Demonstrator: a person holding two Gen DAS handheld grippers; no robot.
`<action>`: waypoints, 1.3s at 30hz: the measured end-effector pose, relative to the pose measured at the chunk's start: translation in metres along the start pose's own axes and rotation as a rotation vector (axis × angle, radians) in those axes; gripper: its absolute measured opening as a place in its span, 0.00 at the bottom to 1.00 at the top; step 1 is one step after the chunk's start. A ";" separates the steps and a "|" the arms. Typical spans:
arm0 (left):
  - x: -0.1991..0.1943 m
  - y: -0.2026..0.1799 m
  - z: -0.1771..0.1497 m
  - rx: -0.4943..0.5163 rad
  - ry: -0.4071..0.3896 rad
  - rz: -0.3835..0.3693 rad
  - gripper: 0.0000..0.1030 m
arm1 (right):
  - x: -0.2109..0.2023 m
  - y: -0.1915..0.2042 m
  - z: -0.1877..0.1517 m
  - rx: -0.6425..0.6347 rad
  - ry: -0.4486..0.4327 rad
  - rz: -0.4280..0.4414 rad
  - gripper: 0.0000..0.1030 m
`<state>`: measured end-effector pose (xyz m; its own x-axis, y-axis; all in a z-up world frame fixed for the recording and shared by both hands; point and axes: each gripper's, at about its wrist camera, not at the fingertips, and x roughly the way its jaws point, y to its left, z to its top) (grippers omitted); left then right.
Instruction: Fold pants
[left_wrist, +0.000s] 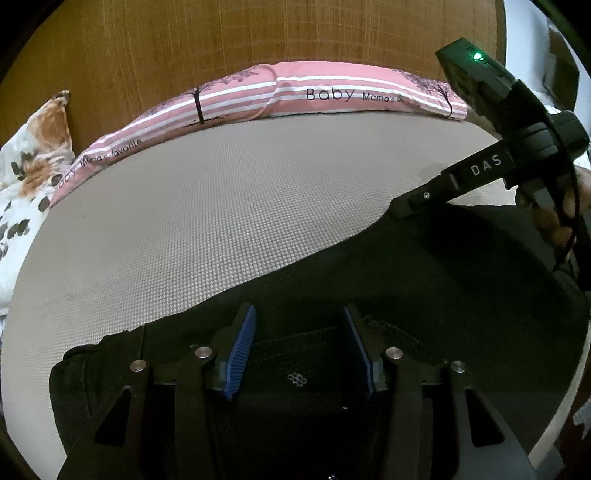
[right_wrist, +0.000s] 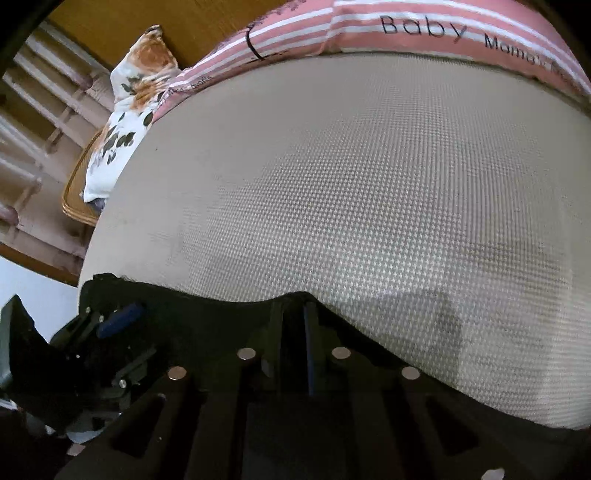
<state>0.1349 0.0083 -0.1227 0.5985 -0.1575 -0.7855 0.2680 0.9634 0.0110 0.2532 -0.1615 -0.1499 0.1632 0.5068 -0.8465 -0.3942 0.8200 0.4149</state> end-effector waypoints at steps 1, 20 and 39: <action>-0.001 0.001 0.002 -0.005 0.001 0.005 0.49 | -0.003 0.002 0.001 0.010 -0.008 -0.006 0.22; 0.018 -0.113 0.056 0.159 -0.021 -0.282 0.55 | -0.145 -0.109 -0.132 0.250 -0.194 -0.410 0.34; 0.060 -0.126 0.072 0.201 0.008 -0.175 0.55 | -0.161 -0.196 -0.149 0.422 -0.274 -0.541 0.36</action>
<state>0.1920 -0.1380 -0.1266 0.5242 -0.3153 -0.7910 0.5118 0.8591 -0.0033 0.1692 -0.4430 -0.1448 0.4784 0.0055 -0.8781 0.1776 0.9787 0.1029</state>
